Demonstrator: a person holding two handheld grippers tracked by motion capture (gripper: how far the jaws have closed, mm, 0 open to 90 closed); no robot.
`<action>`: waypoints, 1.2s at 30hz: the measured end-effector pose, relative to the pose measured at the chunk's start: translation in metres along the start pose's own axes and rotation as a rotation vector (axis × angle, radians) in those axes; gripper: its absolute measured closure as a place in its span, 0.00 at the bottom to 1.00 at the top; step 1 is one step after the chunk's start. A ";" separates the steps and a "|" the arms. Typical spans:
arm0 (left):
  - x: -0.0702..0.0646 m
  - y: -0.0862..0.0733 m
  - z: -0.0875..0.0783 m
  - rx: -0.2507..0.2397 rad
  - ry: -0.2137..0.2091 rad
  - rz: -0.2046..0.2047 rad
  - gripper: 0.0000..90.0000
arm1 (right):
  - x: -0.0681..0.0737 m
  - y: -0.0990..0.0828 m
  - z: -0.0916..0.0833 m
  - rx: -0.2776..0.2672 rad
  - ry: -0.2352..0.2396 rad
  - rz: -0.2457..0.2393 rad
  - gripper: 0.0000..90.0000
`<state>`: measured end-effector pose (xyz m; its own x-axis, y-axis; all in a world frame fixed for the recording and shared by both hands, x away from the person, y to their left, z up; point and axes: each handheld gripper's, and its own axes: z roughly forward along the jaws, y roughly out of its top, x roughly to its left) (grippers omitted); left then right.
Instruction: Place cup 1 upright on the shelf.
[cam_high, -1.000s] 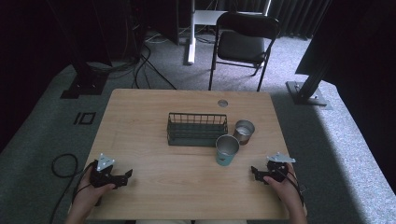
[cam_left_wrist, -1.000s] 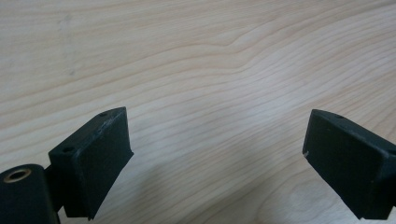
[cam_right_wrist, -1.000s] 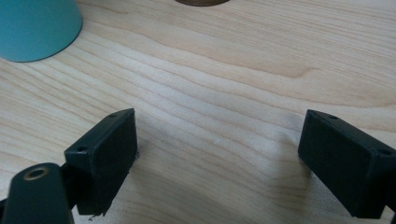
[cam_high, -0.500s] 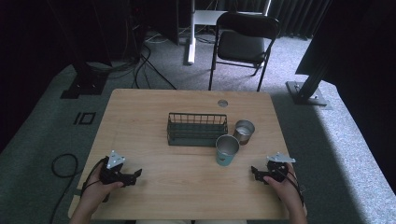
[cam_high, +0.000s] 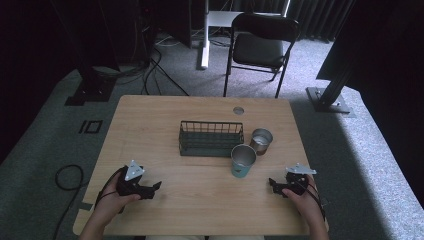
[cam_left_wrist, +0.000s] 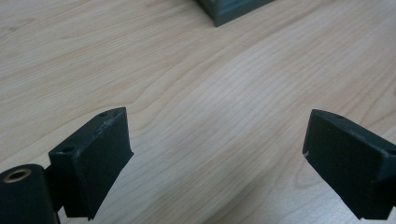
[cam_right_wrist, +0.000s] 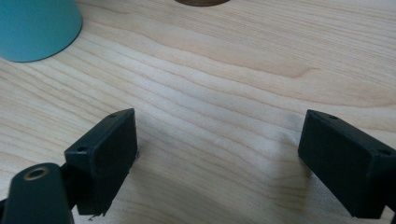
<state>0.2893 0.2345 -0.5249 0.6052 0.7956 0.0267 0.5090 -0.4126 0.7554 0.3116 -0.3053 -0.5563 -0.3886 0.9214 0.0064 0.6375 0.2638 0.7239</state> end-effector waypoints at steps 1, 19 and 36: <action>-0.001 0.001 0.001 0.000 -0.004 0.006 0.09 | 0.000 0.000 0.000 0.000 0.000 0.000 0.13; -0.026 0.028 0.018 -0.037 -0.102 0.064 0.09 | 0.000 0.000 0.000 0.000 0.000 0.000 0.13; -0.047 0.047 0.034 -0.051 -0.169 0.099 0.09 | 0.000 0.000 0.000 0.001 0.000 -0.001 0.13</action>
<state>0.3053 0.1626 -0.5125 0.7471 0.6647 -0.0050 0.4131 -0.4584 0.7869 0.3116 -0.3054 -0.5563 -0.3890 0.9212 0.0058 0.6380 0.2648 0.7231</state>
